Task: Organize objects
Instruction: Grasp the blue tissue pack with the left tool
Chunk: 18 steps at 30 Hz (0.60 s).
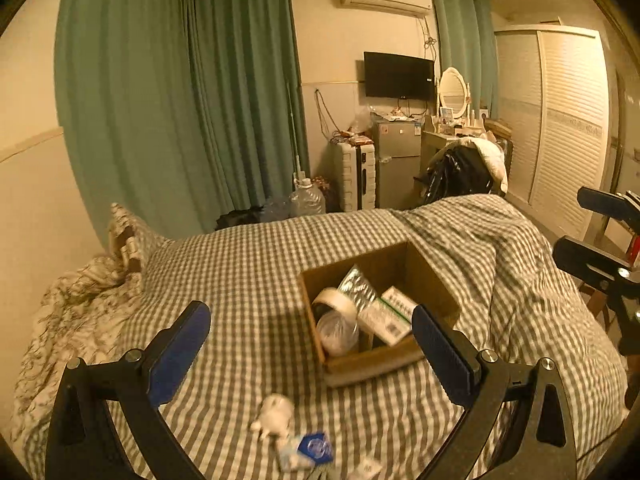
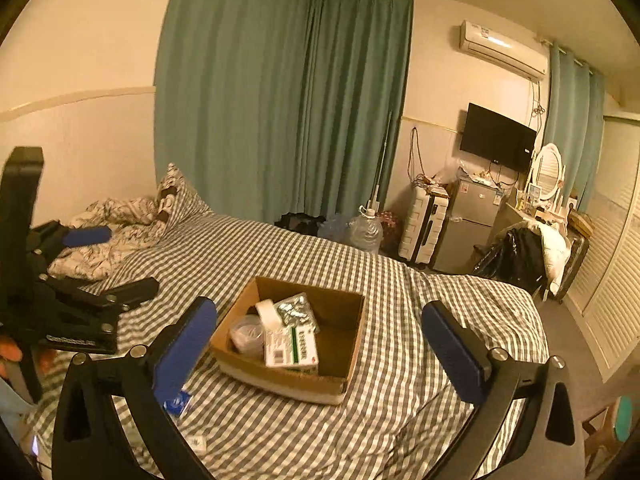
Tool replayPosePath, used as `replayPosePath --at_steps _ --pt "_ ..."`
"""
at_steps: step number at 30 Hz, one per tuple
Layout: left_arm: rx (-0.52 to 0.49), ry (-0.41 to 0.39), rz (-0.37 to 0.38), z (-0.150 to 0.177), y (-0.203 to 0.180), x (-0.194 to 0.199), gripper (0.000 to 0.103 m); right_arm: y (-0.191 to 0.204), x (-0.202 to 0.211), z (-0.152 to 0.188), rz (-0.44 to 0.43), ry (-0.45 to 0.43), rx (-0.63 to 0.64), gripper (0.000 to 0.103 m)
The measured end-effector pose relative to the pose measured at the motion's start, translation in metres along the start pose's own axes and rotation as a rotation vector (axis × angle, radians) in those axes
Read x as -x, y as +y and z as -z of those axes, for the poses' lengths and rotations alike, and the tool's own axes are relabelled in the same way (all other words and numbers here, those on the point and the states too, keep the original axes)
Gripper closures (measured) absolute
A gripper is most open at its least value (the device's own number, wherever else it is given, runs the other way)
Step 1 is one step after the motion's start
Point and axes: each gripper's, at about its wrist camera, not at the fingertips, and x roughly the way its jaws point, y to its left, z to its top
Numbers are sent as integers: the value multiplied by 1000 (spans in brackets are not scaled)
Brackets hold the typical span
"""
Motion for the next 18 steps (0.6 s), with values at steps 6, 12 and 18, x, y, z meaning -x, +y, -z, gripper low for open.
replayPosePath --at_steps 6,12,18 --pt "42 14 -57 50 15 24 0 25 18 41 -4 10 19 0" --pt "107 77 -119 106 26 13 0 39 0 89 -1 37 18 0" --pt "170 212 -132 153 32 -30 0 50 -36 132 -44 138 4 0"
